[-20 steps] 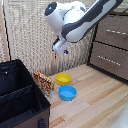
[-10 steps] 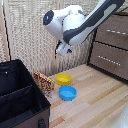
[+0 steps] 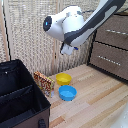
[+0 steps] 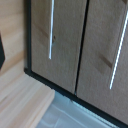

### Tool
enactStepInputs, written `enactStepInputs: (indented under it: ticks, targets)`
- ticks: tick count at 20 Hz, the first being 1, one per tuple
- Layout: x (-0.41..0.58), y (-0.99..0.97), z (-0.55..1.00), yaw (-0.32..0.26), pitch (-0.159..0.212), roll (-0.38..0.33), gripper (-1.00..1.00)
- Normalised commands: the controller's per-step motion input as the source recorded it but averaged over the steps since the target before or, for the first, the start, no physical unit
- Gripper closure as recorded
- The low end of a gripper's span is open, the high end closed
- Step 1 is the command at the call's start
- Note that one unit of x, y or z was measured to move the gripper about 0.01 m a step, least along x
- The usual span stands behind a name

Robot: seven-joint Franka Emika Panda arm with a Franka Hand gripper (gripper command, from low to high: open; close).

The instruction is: With caution, bring your gripper towards the upper drawer's hold. Grasp the drawer hold tightly with your gripper tool. Pull the drawer in your direction to reveal the contents of the top drawer.

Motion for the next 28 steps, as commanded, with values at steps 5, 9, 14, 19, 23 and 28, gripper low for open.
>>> enactStepInputs:
  ticks: [5,9,14,19,23,28]
  targets:
    - [-0.057,-0.82,0.02,-0.006,-0.048,-0.162,-1.00]
    - [-0.070,-0.92,0.10,0.012,-0.088,-0.133,-1.00]
    - [-0.046,-0.83,0.23,0.023,-0.103,-0.157,-1.00]
    - [-0.029,-0.70,0.21,0.027,-0.083,-0.198,-1.00]
    - [-0.056,-0.55,-0.01,0.068,-0.014,-0.170,-1.00]
    - [-0.070,-0.53,-0.05,0.074,0.000,-0.162,-1.00]
